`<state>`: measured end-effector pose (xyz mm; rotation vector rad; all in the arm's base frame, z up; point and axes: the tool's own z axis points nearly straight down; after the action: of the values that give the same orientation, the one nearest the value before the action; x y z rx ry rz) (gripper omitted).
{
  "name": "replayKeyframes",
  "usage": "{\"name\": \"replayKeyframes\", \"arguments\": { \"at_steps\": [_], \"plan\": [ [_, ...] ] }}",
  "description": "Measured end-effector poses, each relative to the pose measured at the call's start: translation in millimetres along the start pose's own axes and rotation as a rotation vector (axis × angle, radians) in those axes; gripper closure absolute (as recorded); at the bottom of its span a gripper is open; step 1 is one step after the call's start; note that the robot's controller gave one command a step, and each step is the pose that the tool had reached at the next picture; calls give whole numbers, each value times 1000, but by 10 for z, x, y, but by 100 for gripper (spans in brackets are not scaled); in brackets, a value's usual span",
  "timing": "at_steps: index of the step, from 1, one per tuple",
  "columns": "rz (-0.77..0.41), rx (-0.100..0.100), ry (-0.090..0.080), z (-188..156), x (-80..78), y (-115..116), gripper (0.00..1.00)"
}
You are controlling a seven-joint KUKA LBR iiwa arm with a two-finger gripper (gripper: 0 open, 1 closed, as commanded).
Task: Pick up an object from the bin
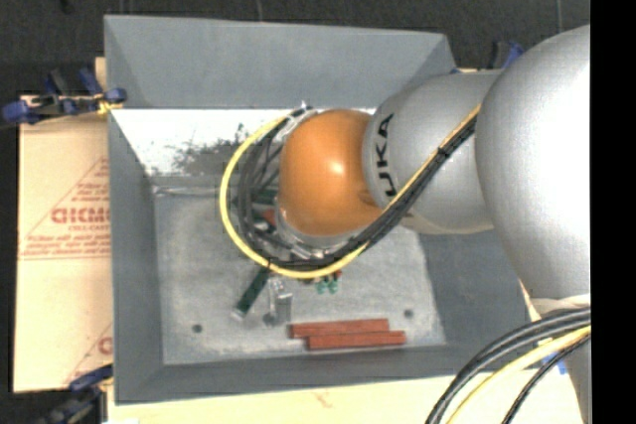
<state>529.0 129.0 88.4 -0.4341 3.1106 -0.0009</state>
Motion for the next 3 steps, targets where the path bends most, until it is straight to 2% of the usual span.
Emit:
{"name": "replayKeyframes", "arguments": {
  "at_steps": [1,2,3],
  "plan": [
    [-97,0,-1,88,17,14,0],
    [-94,-2,-2,175,115,-46,100],
    [-90,-2,-2,176,115,-47,100]
  ]
}}
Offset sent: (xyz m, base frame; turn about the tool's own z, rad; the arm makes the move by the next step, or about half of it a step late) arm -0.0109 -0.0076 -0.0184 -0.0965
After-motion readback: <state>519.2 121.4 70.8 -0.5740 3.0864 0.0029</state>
